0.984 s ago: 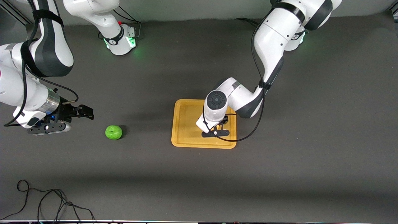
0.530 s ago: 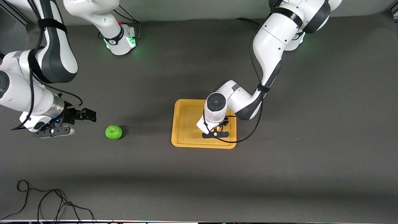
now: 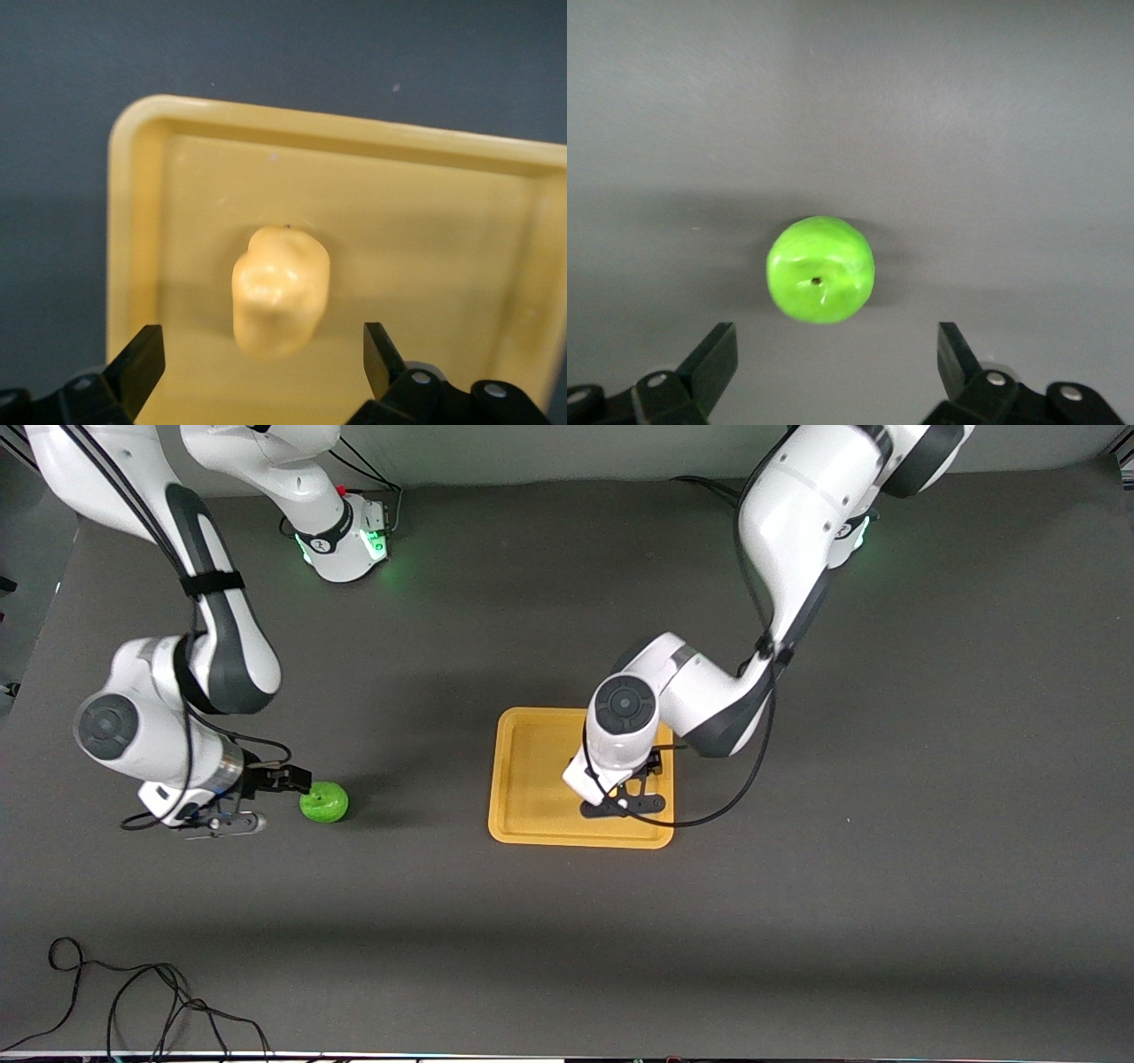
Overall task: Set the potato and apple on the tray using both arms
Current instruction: 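Release the potato onto the tray while the right gripper lowers to the apple, then withdraw the left gripper while the right gripper grasps the green apple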
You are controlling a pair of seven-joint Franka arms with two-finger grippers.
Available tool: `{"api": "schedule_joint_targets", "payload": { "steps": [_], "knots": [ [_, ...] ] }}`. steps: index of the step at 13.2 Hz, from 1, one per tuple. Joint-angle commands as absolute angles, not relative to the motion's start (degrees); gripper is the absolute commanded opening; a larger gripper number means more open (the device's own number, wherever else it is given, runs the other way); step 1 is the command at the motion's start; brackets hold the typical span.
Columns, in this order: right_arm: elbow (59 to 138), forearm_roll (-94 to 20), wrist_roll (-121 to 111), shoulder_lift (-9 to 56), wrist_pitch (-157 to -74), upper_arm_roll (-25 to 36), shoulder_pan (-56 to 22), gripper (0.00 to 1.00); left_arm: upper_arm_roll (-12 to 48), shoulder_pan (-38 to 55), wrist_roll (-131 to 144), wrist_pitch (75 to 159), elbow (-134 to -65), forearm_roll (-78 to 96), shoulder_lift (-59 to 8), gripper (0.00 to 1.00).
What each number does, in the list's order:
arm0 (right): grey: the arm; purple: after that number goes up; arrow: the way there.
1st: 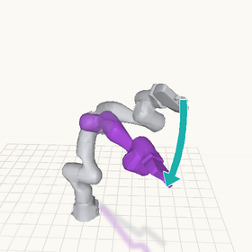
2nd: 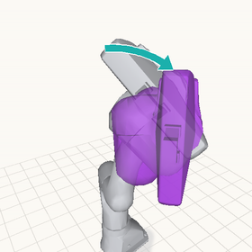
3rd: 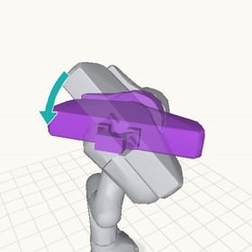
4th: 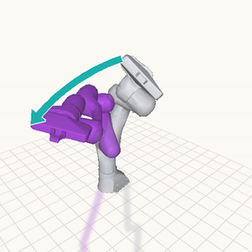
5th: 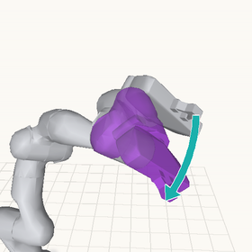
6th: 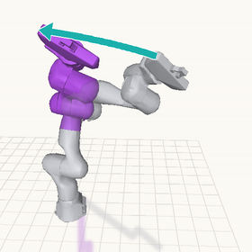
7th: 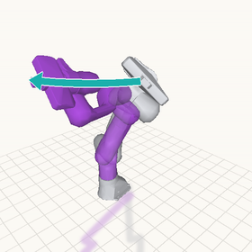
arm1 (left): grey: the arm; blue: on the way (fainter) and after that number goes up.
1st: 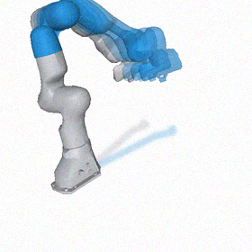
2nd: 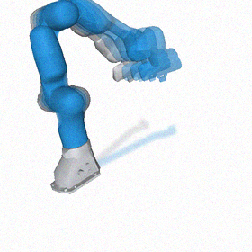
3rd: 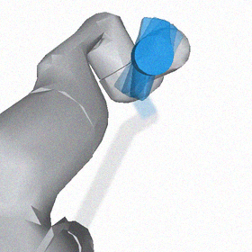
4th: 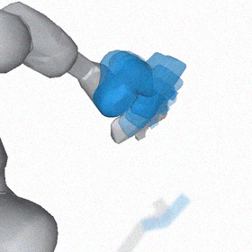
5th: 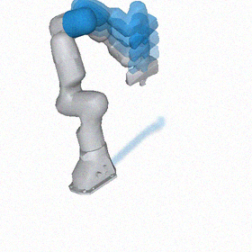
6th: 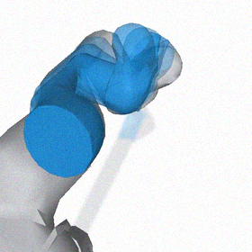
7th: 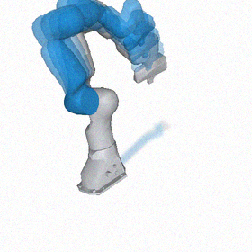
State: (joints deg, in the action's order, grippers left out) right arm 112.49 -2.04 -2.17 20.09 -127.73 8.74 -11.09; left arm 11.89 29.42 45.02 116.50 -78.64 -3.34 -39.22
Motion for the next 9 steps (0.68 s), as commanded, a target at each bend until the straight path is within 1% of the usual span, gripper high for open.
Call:
{"api": "schedule_joint_targets", "payload": {
  "steps": [1, 3, 6, 7, 9],
  "knots": [
    [113.3, -3.4, -2.7, 23.5, -132.7, 8.7, -11.5, 1.00, 12.0, 24.3, 36.5, 106.5, -80.7, 3.1, -29.5, 1.00],
    [114.2, -3.7, -2.8, 25.2, -136.7, 8.6, -11.6, 1.00, 12.0, 18.4, 30.0, 99.6, -80.7, 4.9, -25.2, 1.00],
    [118.6, -3.8, -2.7, 26.5, -145.1, 8.2, -11.7, 1.00, 11.9, 8.3, 17.4, 89.6, -80.8, 5.1, -20.4, 1.00],
    [119.6, -4.2, -2.7, 26.5, -146.5, 8.1, -11.9, 1.00, 11.7, 5.0, 12.8, 87.4, -81.1, 4.8, -19.1, 1.00],
    [120.1, -4.9, -2.7, 26.4, -146.8, 8.1, -11.9, 1.00, 11.5, -1.1, 3.7, 84.6, -81.4, 3.2, -17.8, 1.00]
  ]
}}
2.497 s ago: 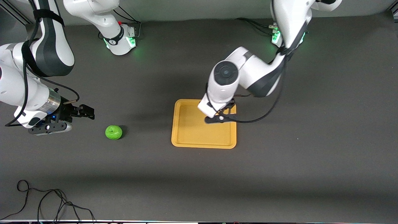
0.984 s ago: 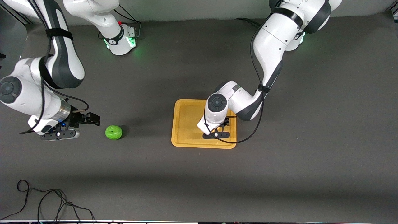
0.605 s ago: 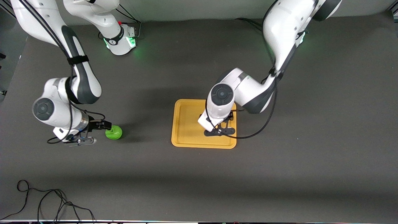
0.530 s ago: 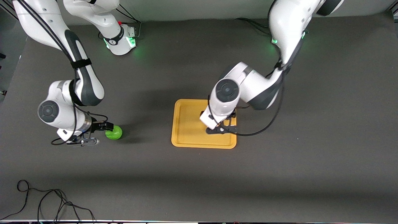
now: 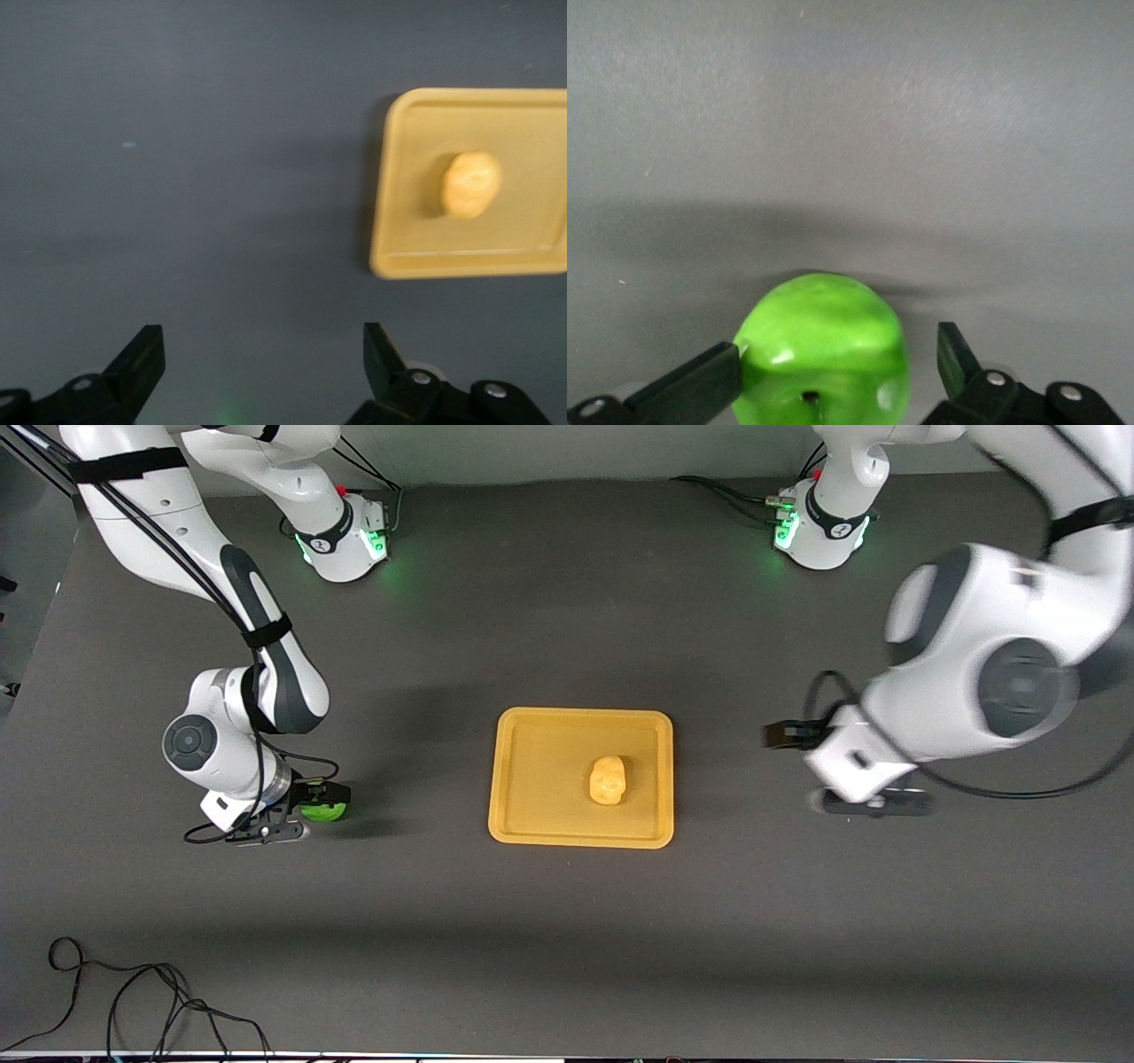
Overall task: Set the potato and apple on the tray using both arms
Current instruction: 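Withdraw the left gripper while the right gripper grasps the green apple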
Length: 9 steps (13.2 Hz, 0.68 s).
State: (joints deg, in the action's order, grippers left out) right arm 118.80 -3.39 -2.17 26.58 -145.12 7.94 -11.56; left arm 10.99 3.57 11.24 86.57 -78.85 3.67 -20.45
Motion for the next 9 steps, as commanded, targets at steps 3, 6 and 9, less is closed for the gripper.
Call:
{"api": "schedule_joint_targets", "payload": {
  "steps": [3, 6, 9],
  "knots": [
    [119.4, -4.8, -2.7, 25.6, -145.8, 8.1, -12.5, 1.00, 11.5, -6.2, -2.9, 85.2, -83.4, -1.9, -15.1, 1.00],
    [119.8, -4.9, -2.6, 26.0, -146.3, 8.0, -12.5, 1.00, 11.5, -8.8, -4.9, 86.8, -86.9, -2.5, -10.4, 1.00],
    [121.2, -7.5, -2.6, 25.5, -146.0, 8.0, -12.6, 1.00, 11.6, -8.7, -4.7, 91.1, -94.3, -2.5, -4.2, 1.00]
  ]
}}
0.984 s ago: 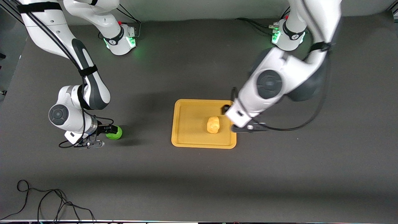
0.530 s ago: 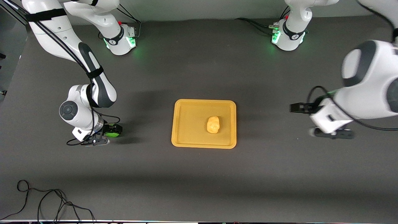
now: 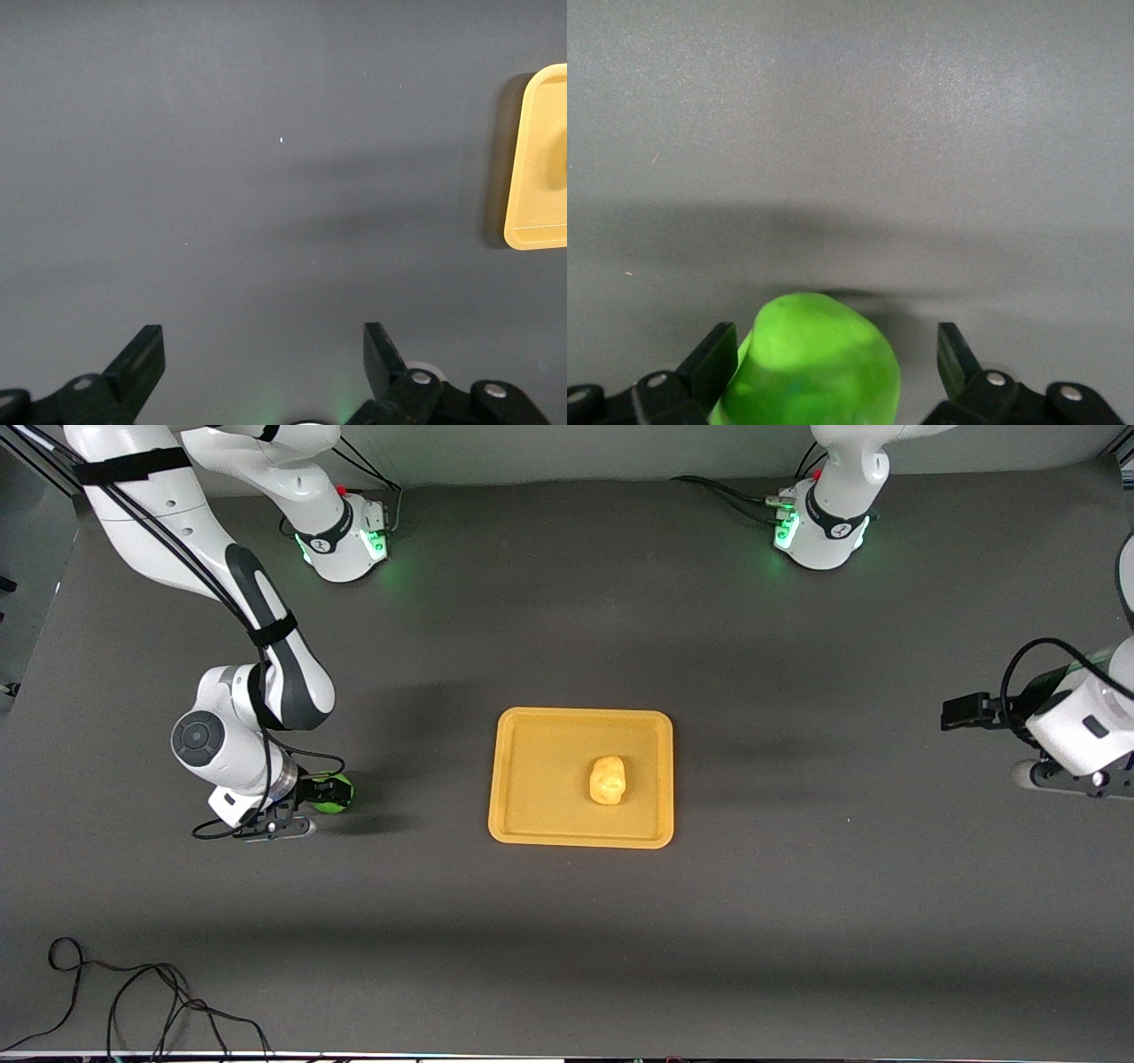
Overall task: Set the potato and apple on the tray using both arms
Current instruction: 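Withdraw the left gripper while the right gripper grasps the green apple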
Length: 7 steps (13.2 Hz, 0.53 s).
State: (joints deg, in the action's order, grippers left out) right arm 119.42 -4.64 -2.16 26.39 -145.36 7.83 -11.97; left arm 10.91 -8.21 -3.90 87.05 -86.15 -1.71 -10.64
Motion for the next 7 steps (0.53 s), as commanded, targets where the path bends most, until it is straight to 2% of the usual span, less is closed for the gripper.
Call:
{"api": "schedule_joint_targets", "payload": {
  "steps": [1, 3, 6, 7],
  "knots": [
    [121.8, -8.6, -2.7, 24.9, -146.0, 8.0, -12.6, 1.00, 11.5, -8.7, -4.6, 91.8, -95.4, -2.0, -3.2, 1.00],
    [122.7, -8.6, -2.7, 24.2, -145.9, 8.0, -12.7, 1.00, 9.7, -7.6, -4.6, 91.7, -95.4, -1.7, -2.7, 1.00],
    [123.2, -8.6, -2.8, 24.2, -146.0, 8.0, -12.7, 0.98, 0.2, 1.5, -4.9, 91.3, -95.0, -1.4, -2.5, 1.00],
    [123.1, -8.6, -2.8, 24.1, -145.9, 8.0, -12.7, 0.84, -0.1, 1.8, -4.9, 91.4, -94.8, -1.4, -2.5, 1.00]
  ]
}}
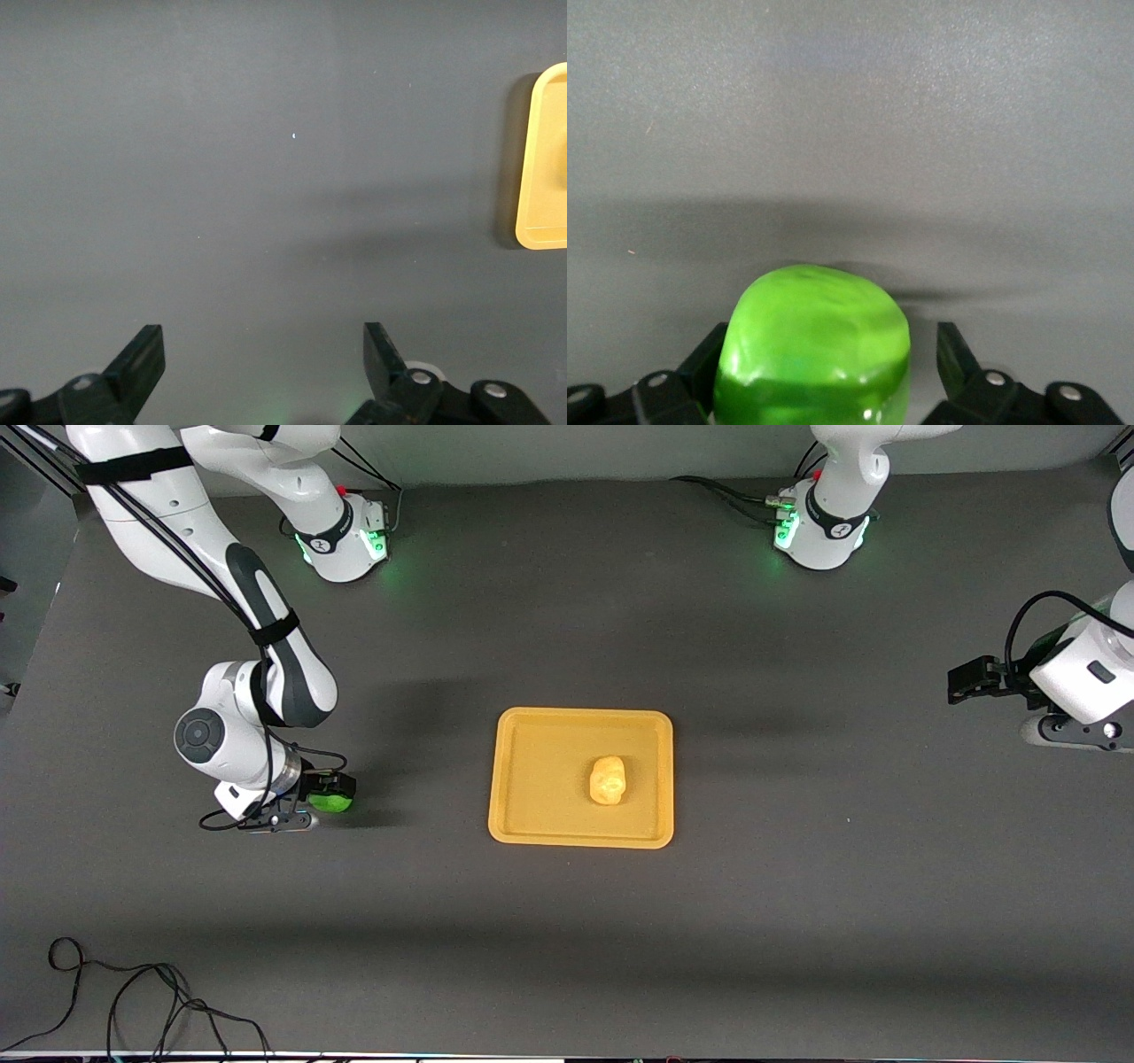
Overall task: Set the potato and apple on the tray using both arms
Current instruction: 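Withdraw the left gripper while the right gripper grasps the green apple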
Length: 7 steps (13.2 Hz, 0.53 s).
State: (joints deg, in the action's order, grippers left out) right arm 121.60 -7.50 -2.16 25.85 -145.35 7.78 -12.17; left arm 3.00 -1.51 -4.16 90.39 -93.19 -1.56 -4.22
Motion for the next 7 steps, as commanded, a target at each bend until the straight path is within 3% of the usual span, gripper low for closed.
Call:
{"api": "schedule_joint_targets", "payload": {
  "steps": [1, 2, 3, 7],
  "knots": [
    [123.0, -8.6, -2.8, 24.1, -145.9, 7.9, -12.8, 0.64, -0.1, 1.8, -4.9, 91.3, -94.7, -1.4, -2.5, 1.00],
    [122.7, -8.6, -2.8, 24.0, -145.8, 7.7, -12.9, 0.52, -0.1, 1.8, -4.9, 91.2, -94.7, -1.4, -2.4, 1.00],
    [122.3, -8.7, -2.7, 23.8, -145.2, 7.6, -13.3, 0.46, -0.1, 2.0, -4.9, 91.0, -94.7, -1.4, -2.4, 1.00],
    [113.1, -14.4, -2.1, 20.6, -130.4, 7.3, -15.4, 0.45, -0.2, 2.4, -4.9, 90.4, -94.7, -1.4, -2.1, 1.00]
  ]
}}
